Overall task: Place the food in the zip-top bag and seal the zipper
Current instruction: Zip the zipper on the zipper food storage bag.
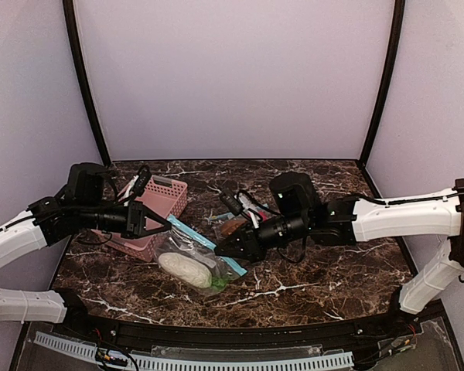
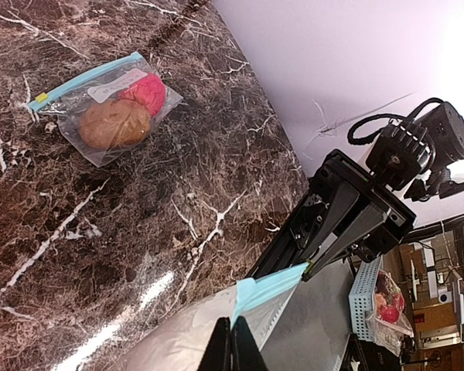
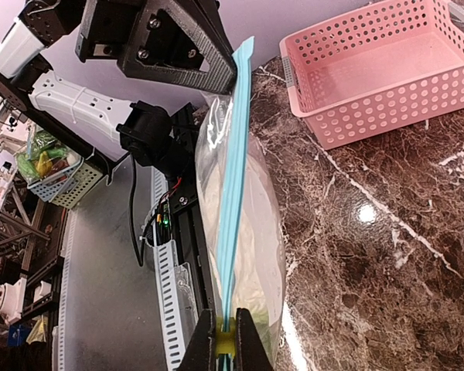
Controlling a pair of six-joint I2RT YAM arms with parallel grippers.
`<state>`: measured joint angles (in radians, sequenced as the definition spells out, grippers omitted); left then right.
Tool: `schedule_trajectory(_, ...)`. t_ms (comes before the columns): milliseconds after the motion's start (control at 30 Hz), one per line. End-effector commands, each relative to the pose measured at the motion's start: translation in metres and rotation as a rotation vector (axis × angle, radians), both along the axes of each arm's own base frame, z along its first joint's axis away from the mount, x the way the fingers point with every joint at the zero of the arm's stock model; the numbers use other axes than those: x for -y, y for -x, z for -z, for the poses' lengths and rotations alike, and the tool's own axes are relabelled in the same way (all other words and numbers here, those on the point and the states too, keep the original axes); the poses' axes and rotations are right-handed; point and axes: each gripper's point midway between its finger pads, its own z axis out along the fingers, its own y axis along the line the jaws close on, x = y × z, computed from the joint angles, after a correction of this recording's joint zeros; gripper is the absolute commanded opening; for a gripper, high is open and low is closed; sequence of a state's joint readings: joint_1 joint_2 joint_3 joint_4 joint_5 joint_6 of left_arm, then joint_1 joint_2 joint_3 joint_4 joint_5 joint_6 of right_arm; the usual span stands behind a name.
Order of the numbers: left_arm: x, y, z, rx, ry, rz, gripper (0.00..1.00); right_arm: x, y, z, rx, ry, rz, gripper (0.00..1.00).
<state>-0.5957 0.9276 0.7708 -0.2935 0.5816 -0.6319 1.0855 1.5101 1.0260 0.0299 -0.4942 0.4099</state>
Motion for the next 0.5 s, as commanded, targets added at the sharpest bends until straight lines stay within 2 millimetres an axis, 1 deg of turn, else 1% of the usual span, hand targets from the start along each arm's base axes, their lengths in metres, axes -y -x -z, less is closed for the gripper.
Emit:
schedule_trajectory(0, -0.019, -0.016, -0.004, 0.048, -0.036, -0.097, 0.01, 0.017, 0.011, 0.018, -0.059, 0.074, -0.002, 0.00)
schedule_trajectory(333, -0.028, -0.021, -0.002, 0.057, -0.062, -0.115, 0.01, 0.023, 0.012, 0.025, -0.074, 0.094, 0.010, 0.00)
schedule_trajectory(433, -0.029, -0.022, -0.006, 0.067, -0.067, -0.110, 0.01, 0.024, 0.012, 0.029, -0.079, 0.108, 0.012, 0.00)
schedule_trajectory(467, -0.027, -0.021, -0.007, 0.073, -0.062, -0.087, 0.01, 0.025, 0.013, 0.031, -0.081, 0.115, 0.009, 0.00)
